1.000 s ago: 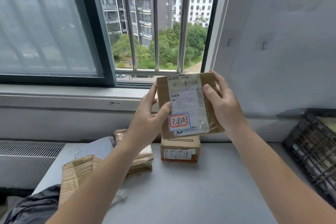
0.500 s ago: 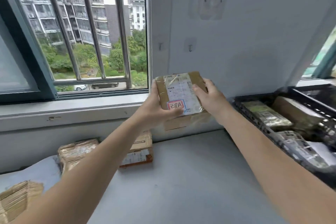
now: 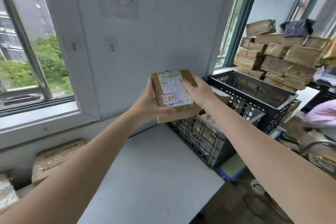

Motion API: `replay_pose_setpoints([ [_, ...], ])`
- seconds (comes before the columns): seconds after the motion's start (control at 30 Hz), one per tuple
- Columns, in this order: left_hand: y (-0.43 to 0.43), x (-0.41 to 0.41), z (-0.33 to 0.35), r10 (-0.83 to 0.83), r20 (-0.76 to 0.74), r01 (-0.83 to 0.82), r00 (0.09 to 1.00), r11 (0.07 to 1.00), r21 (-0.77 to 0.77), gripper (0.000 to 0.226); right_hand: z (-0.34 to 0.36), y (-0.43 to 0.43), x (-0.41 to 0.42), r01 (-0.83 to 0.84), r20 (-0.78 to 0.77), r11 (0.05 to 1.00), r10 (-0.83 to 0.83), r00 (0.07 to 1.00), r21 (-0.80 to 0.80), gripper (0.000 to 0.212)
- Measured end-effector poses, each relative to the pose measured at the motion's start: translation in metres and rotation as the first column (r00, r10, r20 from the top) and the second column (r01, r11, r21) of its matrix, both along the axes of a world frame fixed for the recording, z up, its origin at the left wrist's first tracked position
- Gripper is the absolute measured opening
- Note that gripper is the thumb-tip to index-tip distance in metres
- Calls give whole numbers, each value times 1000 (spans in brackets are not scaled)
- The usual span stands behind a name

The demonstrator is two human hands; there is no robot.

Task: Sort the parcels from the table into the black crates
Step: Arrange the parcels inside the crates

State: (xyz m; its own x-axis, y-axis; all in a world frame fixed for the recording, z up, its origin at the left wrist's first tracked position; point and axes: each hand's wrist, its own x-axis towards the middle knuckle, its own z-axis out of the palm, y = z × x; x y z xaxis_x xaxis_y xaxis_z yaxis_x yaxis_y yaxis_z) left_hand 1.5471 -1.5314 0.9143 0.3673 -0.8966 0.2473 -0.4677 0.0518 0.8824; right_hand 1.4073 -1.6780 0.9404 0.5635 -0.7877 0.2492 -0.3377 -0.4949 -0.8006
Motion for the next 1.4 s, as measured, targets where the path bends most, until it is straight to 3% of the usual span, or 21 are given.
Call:
replay_pose_setpoints([
  [0.13, -56, -28, 2, -8, -19, 9, 1000, 999, 42, 116, -12, -66, -18, 46, -33, 999, -45, 998, 28, 53],
  [0.37, -189, -72, -20, 81, 0, -81, 997, 995, 65, 115, -35, -210, -46, 20, -137, 999, -15, 990, 32, 53],
  [0.47, -251, -97, -35, 102, -35, -97, 994, 987, 132, 120, -39, -273, -64, 4, -247, 1000, 0, 969, 17, 58],
  [0.57, -307, -132, -52, 152, -43, -135, 987, 952, 275, 144, -48, -330, -90, -28, -401, 999, 19, 916, -18, 64],
  [0.7, -361, -176, -78, 185, -56, -144, 981, 892, 430, 147, -69, -385, -125, -192, -609, 975, 86, 789, -111, 92],
  [0.77, -380, -192, -88, 175, -72, -122, 982, 876, 466, 148, -82, -404, -138, -256, -687, 966, 174, 706, -19, 101],
  [0.83, -394, -204, -97, 167, -64, -113, 984, 855, 506, 146, -92, -419, -147, -283, -738, 957, 231, 634, 56, 103],
  [0.97, -411, -221, -120, 123, -36, -79, 992, 806, 587, 138, -113, -438, -155, -357, -832, 934, 213, 512, 20, 104],
  [1.07, -418, -230, -133, 42, 184, -153, 982, 747, 647, 125, -131, -436, -157, -473, -918, 880, 149, 367, -46, 104],
  [1.17, -428, -227, -136, 0, 485, -335, 875, 722, 605, 120, -146, -432, -154, -663, -954, 734, 70, 293, -150, 92],
  [1.23, -435, -220, -138, -58, 498, -309, 865, 722, 619, 114, -149, -436, -152, -691, -956, 716, 126, 265, -97, 97],
  [1.33, -442, -213, -147, -183, 444, -203, 877, 697, 688, 116, -149, -448, -152, -719, -975, 695, 167, 148, 10, 127],
  [1.4, -446, -216, -156, -214, 445, -186, 870, 693, 697, 118, -152, -451, -154, -737, -980, 676, 157, 123, 16, 135],
])
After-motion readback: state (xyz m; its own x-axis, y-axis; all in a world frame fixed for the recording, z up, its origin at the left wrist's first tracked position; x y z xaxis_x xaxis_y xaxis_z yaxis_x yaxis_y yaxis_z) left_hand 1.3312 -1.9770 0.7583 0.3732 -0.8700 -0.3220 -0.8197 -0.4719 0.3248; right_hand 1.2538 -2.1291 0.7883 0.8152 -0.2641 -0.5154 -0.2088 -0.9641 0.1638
